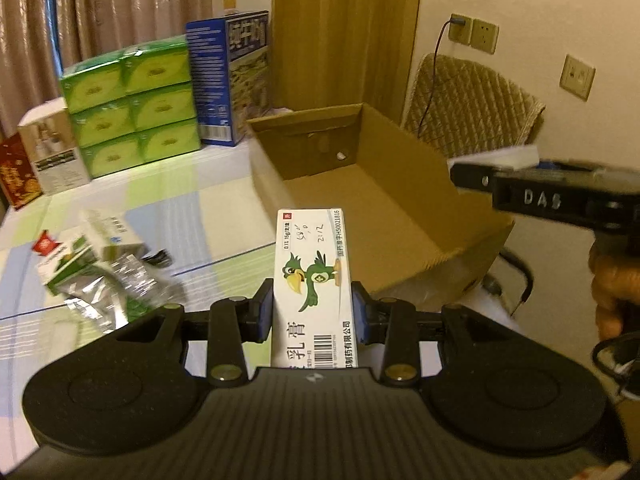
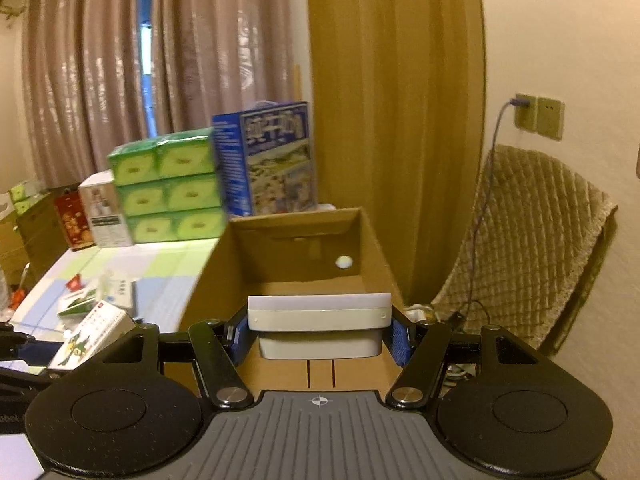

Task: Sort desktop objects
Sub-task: 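Lift and carry both held items over the open cardboard box, then open the right tool over the box while the left tool releases the medicine box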

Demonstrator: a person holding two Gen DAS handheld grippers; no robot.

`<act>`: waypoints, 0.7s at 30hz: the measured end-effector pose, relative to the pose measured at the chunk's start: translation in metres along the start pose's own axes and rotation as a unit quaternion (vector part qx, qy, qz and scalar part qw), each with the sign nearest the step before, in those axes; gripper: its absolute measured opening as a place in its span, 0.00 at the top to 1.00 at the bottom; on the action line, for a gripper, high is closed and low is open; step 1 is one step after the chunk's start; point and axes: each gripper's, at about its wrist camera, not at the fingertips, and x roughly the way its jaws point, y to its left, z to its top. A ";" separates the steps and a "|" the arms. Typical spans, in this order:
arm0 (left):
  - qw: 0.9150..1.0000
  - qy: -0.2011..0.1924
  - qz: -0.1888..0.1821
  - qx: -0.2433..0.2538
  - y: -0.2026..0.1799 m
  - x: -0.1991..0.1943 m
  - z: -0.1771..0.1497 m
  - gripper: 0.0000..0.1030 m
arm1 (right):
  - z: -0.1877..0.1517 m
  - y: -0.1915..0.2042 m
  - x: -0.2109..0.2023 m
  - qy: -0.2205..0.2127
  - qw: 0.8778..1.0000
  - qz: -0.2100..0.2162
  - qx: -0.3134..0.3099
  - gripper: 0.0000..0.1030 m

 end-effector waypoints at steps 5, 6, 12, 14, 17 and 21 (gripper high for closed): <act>1.000 -0.002 -0.020 -0.012 -0.008 0.027 0.027 0.68 | 0.005 -0.015 0.020 0.014 1.000 0.000 0.007 0.40; 1.000 -0.002 -0.023 -0.012 -0.010 0.032 0.032 0.68 | 0.005 -0.017 0.024 0.016 1.000 -0.001 0.007 0.40; 0.999 0.002 -0.033 -0.006 -0.022 0.062 0.051 0.68 | 0.002 -0.024 0.044 0.030 0.999 -0.003 0.015 0.40; 0.999 0.004 -0.038 -0.005 -0.026 0.071 0.055 0.68 | 0.001 -0.027 0.047 0.033 0.999 -0.005 0.018 0.40; 0.999 0.008 -0.045 -0.008 -0.029 0.085 0.058 0.68 | -0.001 -0.030 0.051 0.036 0.999 -0.007 0.022 0.40; 0.998 0.013 -0.061 -0.026 -0.022 0.100 0.059 0.67 | -0.003 -0.031 0.053 0.040 0.999 -0.007 0.022 0.40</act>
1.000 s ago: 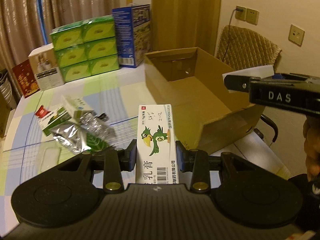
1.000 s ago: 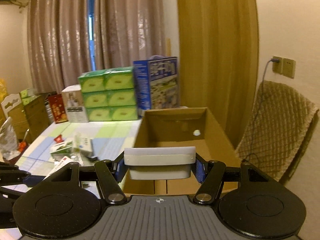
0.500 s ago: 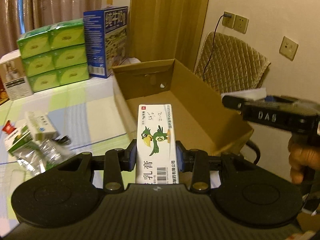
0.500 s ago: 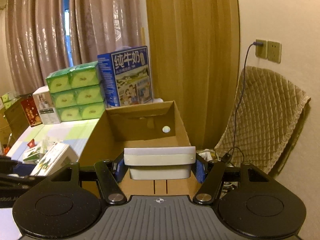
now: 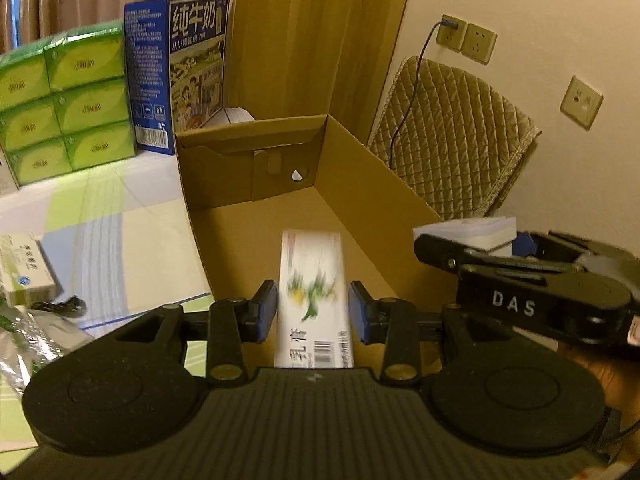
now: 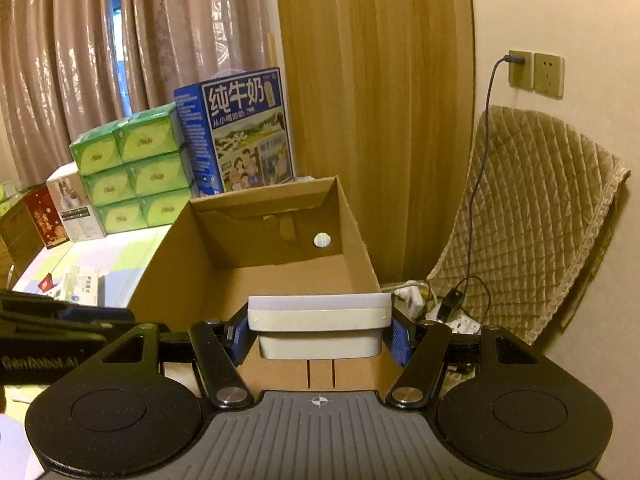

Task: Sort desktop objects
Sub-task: 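Open the right tool over the box while the left tool releases the medicine box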

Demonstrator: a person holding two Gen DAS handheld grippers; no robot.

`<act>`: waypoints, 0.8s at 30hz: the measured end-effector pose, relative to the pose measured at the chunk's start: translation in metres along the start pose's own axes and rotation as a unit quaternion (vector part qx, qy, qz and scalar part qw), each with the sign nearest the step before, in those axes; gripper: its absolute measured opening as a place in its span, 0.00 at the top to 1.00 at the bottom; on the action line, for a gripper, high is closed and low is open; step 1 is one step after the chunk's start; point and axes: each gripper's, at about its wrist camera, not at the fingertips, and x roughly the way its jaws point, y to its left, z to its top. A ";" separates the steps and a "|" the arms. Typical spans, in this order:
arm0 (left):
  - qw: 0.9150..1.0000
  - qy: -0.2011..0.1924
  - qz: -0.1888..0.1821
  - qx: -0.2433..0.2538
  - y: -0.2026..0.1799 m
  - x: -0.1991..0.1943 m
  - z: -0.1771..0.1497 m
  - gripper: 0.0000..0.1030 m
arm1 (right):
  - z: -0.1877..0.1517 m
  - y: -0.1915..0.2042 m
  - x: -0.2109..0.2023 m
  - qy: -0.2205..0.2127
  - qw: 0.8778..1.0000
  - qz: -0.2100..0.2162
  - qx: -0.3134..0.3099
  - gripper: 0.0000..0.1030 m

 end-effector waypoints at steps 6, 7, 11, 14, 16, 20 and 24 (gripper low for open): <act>1.000 -0.017 0.009 -0.012 0.014 -0.015 -0.001 0.63 | -0.005 0.004 0.004 0.010 1.000 0.007 -0.002 0.40; 1.000 -0.020 0.011 -0.015 0.017 -0.020 -0.003 0.63 | -0.006 0.005 0.004 0.011 1.000 0.008 -0.001 0.40; 0.999 -0.029 0.019 -0.032 0.028 -0.039 -0.013 0.57 | -0.006 0.008 0.007 0.015 1.000 0.025 0.007 0.40; 0.998 -0.029 0.027 -0.043 0.036 -0.050 -0.023 0.53 | -0.002 0.011 0.005 0.008 0.999 0.028 0.012 0.34; 0.998 -0.027 0.033 -0.049 0.040 -0.056 -0.029 0.50 | -0.001 0.012 -0.001 -0.002 1.000 0.027 0.013 0.28; 0.997 -0.022 0.047 -0.059 0.049 -0.068 -0.042 0.44 | -0.003 0.016 -0.015 -0.012 0.999 0.027 0.014 0.25; 0.996 -0.016 0.059 -0.061 0.053 -0.078 -0.053 0.40 | -0.010 0.023 -0.032 -0.014 0.999 0.032 0.024 0.23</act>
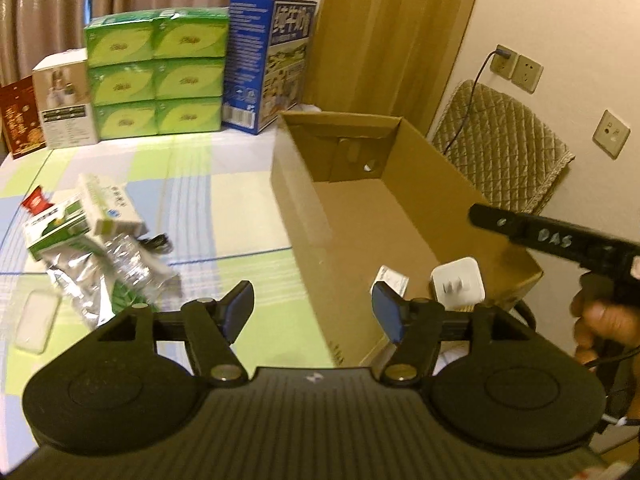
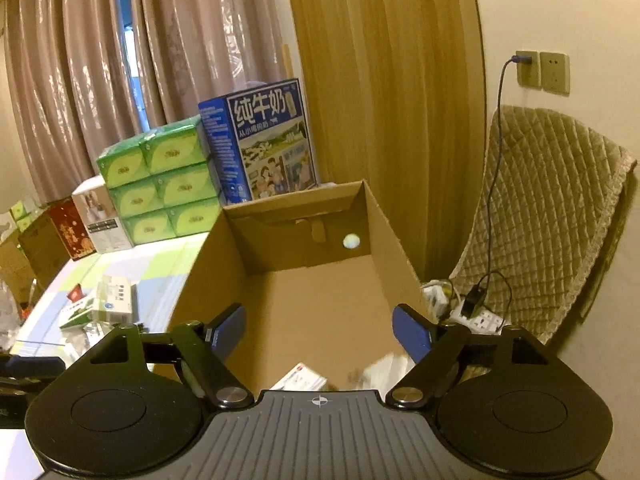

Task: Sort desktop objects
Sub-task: 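Open the right tool over the box while the left tool releases the medicine box, then withdraw both open tools from the box back over the table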

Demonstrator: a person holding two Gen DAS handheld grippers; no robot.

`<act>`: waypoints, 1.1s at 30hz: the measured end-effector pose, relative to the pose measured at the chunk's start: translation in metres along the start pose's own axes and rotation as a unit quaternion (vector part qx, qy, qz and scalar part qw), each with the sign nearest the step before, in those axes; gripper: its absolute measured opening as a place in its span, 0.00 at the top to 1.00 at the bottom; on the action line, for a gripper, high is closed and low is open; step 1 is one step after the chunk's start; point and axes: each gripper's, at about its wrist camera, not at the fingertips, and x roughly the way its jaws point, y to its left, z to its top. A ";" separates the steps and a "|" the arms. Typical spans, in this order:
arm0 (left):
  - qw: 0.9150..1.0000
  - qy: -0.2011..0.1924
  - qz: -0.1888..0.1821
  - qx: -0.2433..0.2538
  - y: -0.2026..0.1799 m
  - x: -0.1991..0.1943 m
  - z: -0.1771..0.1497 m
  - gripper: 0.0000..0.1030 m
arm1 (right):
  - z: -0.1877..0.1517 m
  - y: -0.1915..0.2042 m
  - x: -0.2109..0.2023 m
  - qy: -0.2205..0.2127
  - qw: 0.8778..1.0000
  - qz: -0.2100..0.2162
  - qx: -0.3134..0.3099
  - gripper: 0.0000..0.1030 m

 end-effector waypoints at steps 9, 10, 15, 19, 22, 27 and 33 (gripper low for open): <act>1.000 0.004 0.028 -0.007 0.014 -0.029 -0.023 0.33 | -0.021 0.036 -0.027 0.009 1.000 0.020 -0.012 0.19; 0.999 0.004 0.033 -0.007 0.016 -0.034 -0.025 0.31 | -0.022 0.040 -0.029 0.010 1.000 0.022 -0.012 0.19; 0.998 -0.001 0.058 0.000 0.025 -0.052 -0.034 0.25 | -0.032 0.057 -0.037 0.017 0.999 0.032 -0.018 0.17; 0.997 -0.004 0.077 0.002 0.035 -0.065 -0.040 0.22 | -0.037 0.073 -0.040 0.021 0.999 0.042 -0.028 0.16; 0.996 -0.004 0.091 0.001 0.044 -0.074 -0.046 0.21 | -0.040 0.083 -0.042 0.022 0.998 0.048 -0.034 0.15; 0.994 -0.004 0.106 -0.009 0.060 -0.086 -0.055 0.19 | -0.045 0.100 -0.043 0.026 0.997 0.059 -0.045 0.14; 0.993 -0.003 0.118 -0.024 0.078 -0.096 -0.065 0.19 | -0.051 0.117 -0.041 0.030 0.995 0.072 -0.057 0.13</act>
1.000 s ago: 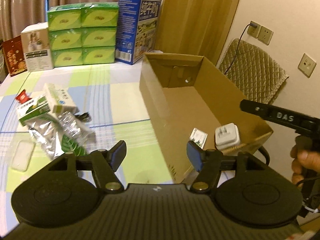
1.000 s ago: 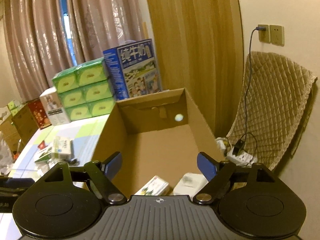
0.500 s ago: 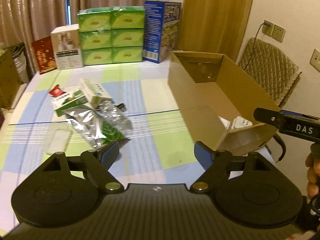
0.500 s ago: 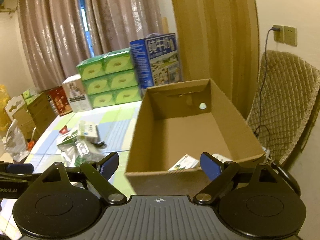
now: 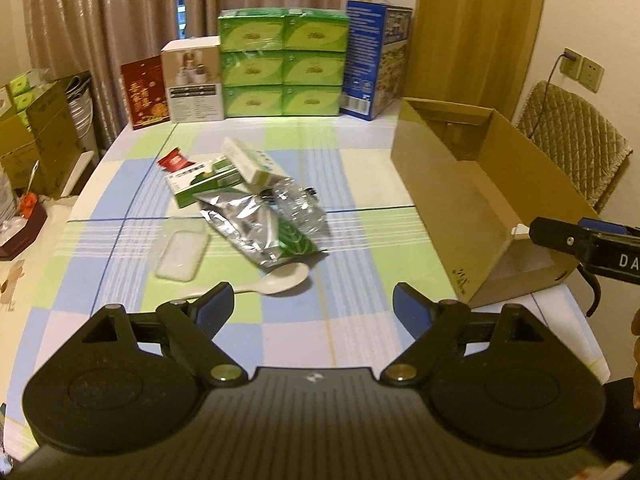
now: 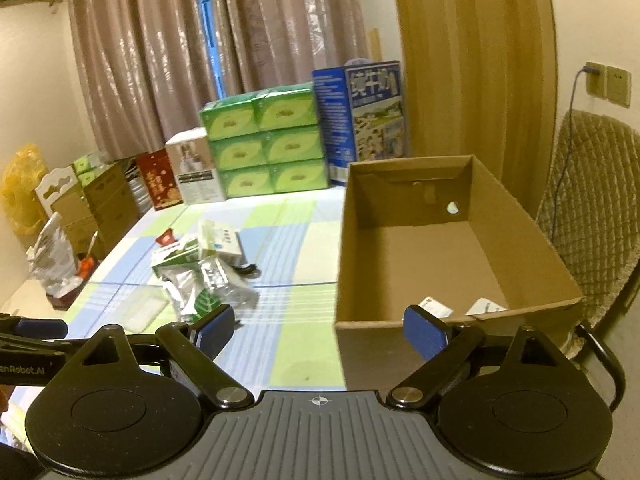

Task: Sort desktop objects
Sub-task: 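Withdraw both open tools from the box back over the table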

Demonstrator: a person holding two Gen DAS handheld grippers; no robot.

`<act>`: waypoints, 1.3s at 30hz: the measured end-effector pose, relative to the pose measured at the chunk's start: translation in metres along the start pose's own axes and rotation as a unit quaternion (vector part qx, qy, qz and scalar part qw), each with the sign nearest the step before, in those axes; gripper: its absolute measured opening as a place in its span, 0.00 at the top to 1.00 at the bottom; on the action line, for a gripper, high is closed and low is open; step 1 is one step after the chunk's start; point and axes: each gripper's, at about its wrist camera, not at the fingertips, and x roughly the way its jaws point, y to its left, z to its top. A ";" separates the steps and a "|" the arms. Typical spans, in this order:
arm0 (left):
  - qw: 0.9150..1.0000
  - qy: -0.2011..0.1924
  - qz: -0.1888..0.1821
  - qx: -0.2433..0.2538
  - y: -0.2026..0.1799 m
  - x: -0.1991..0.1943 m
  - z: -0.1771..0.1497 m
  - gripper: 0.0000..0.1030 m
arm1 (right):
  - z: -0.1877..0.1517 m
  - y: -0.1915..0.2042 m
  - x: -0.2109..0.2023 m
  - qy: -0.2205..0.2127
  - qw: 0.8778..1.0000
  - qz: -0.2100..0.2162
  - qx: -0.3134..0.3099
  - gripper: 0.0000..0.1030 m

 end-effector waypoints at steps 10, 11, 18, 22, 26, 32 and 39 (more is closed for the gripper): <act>1.000 0.003 0.008 -0.021 0.029 -0.003 -0.011 0.16 | -0.009 0.026 0.005 0.009 1.000 0.017 -0.021 0.12; 1.000 0.004 0.009 -0.023 0.032 -0.004 -0.013 0.16 | -0.010 0.028 0.006 0.010 1.000 0.019 -0.023 0.12; 0.999 0.010 0.020 -0.048 0.063 -0.007 -0.026 0.16 | -0.020 0.044 0.015 0.024 0.999 0.033 -0.036 0.12; 0.998 0.010 0.029 -0.061 0.079 -0.007 -0.029 0.16 | -0.022 0.054 0.022 0.028 0.998 0.041 -0.042 0.12; 0.997 0.012 0.033 -0.068 0.090 -0.006 -0.030 0.15 | -0.023 0.062 0.029 0.030 0.997 0.048 -0.052 0.12; 0.997 0.017 0.035 -0.072 0.102 0.002 -0.029 0.15 | -0.023 0.073 0.044 0.033 0.995 0.053 -0.072 0.12; 0.997 0.018 0.038 -0.068 0.113 0.018 -0.024 0.15 | -0.024 0.081 0.066 0.044 0.994 0.059 -0.081 0.12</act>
